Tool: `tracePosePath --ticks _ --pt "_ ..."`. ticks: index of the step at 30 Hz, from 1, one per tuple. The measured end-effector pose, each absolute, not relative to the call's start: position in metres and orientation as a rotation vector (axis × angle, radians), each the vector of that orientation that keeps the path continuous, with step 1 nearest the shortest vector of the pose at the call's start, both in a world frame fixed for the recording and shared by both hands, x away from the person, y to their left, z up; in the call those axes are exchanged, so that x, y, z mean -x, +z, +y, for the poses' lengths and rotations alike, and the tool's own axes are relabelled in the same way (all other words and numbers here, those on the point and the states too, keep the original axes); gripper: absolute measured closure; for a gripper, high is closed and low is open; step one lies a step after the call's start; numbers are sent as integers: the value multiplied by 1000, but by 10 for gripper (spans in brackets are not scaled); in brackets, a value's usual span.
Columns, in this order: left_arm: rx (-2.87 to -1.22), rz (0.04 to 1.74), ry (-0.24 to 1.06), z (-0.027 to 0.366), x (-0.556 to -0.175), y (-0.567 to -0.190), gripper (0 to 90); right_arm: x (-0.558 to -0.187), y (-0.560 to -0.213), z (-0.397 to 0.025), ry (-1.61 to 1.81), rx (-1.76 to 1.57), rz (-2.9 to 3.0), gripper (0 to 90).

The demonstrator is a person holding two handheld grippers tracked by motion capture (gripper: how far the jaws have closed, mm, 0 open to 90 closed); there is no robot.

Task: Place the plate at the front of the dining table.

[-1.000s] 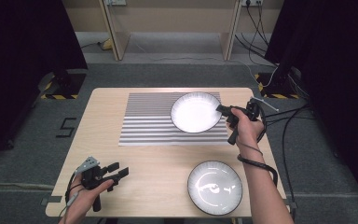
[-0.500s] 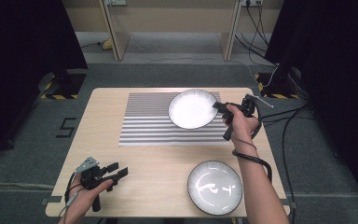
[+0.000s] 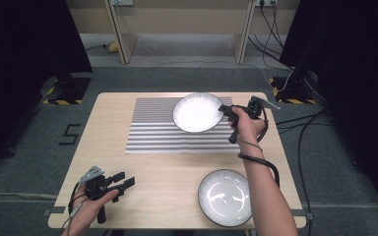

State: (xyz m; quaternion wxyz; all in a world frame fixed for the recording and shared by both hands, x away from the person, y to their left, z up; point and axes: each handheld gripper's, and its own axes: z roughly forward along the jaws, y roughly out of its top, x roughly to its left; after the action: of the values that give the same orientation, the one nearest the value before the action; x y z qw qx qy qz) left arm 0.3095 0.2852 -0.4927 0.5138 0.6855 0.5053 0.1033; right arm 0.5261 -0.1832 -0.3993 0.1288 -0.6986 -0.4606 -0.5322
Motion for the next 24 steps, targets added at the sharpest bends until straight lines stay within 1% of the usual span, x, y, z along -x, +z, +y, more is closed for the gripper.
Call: tracePosePath --ticks 24 --pt "-1647 1240 251 294 -313 -502 413 -562 -412 -163 -1499 2055 -1334 751"
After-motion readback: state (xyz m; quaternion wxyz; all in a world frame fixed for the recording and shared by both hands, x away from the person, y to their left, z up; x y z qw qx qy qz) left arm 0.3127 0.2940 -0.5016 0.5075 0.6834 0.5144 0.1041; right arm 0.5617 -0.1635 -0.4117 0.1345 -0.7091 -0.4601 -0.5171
